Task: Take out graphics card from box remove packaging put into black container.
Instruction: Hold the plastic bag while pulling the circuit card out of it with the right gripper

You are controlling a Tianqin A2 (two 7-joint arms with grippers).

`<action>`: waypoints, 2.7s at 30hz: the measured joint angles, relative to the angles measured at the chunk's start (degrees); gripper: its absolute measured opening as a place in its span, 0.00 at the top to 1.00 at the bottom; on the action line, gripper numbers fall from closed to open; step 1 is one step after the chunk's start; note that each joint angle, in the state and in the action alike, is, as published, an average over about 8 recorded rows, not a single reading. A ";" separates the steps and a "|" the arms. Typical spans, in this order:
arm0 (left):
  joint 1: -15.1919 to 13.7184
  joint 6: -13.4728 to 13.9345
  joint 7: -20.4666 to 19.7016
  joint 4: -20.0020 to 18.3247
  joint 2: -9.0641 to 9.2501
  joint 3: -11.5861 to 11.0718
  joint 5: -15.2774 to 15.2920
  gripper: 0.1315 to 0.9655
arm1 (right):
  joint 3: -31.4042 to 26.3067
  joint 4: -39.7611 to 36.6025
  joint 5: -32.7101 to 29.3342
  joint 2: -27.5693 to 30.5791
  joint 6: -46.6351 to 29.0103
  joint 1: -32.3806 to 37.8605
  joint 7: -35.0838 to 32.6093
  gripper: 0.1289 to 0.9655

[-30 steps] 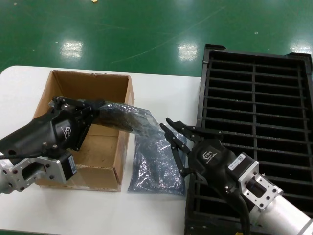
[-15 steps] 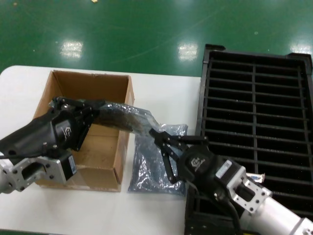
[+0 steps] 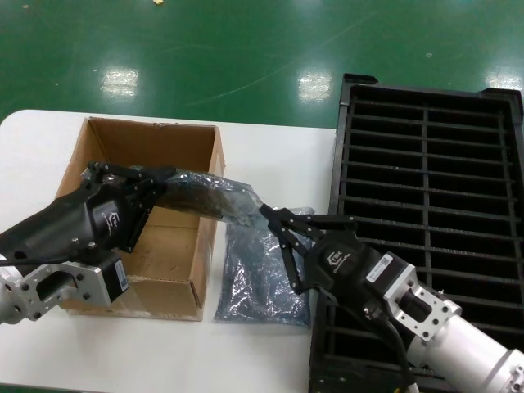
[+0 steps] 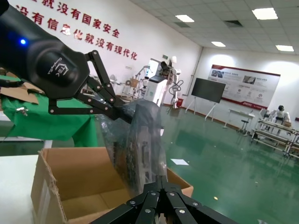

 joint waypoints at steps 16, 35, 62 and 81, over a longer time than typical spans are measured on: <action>0.00 0.00 0.00 0.00 0.00 0.00 0.00 0.99 | -0.60 -1.58 -0.29 -0.45 -0.19 1.00 -0.27 0.99; 0.00 0.00 0.00 0.00 0.00 0.00 0.00 0.99 | -2.51 -7.84 -0.61 0.18 -5.26 8.73 0.55 0.99; 0.00 0.00 0.00 0.00 0.00 0.00 0.00 0.99 | -3.71 -18.59 1.48 1.96 -18.14 21.19 3.58 0.99; 0.00 0.00 0.00 0.00 0.00 0.00 0.00 0.99 | -5.34 -18.32 0.08 0.03 -16.44 18.31 6.35 0.99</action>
